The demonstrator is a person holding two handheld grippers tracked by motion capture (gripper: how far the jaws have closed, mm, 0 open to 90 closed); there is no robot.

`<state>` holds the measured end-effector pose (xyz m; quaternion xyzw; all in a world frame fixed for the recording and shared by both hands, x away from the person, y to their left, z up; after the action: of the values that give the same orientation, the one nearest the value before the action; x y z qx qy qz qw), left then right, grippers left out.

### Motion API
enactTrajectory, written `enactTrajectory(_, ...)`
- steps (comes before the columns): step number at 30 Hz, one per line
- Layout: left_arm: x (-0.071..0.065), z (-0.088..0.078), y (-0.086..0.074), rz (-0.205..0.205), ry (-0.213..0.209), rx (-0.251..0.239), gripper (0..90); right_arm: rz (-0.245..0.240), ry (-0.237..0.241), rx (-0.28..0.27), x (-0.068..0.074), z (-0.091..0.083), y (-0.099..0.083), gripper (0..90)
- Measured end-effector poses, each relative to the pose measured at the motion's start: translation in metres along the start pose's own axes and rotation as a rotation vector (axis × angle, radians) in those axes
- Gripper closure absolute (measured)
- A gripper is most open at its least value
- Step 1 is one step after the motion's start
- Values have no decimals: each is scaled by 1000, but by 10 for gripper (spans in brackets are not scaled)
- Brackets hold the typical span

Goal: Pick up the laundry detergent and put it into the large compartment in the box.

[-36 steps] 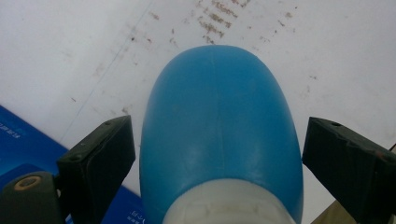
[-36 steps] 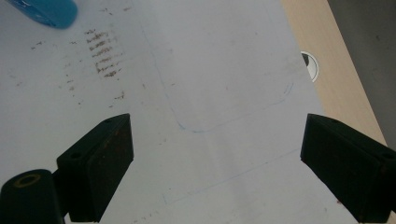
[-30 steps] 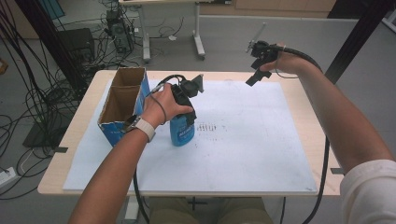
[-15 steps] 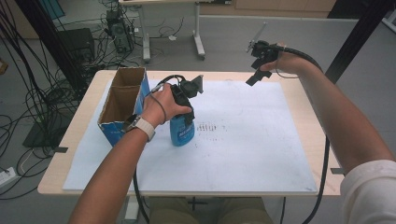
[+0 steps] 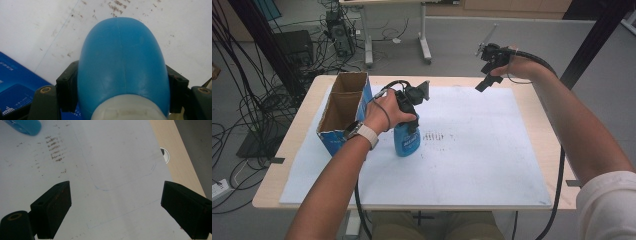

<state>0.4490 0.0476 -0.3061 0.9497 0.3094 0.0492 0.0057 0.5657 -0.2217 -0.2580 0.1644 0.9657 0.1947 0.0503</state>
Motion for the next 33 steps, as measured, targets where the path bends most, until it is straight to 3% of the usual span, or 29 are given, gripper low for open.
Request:
enactTrajectory(2, 0, -1, 0, 2, -1, -4, 376, -3, 0, 0, 0, 0, 0, 93)
enactTrajectory(33, 1, 0, 0, -3, -20, 2, 379, 1, 2, 4, 1, 0, -1, 95)
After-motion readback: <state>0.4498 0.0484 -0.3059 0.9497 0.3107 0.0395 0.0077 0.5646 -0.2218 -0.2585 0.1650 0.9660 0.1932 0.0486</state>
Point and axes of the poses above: each handheld gripper's, and its own axes: z roughly forward along the jaws, y roughly out of its top, x roughly to its left, the point moved 2 cm from there along z, roughly forward along the jaws, and after that the axes turned 3 degrees about y, right-handed, at the moved point
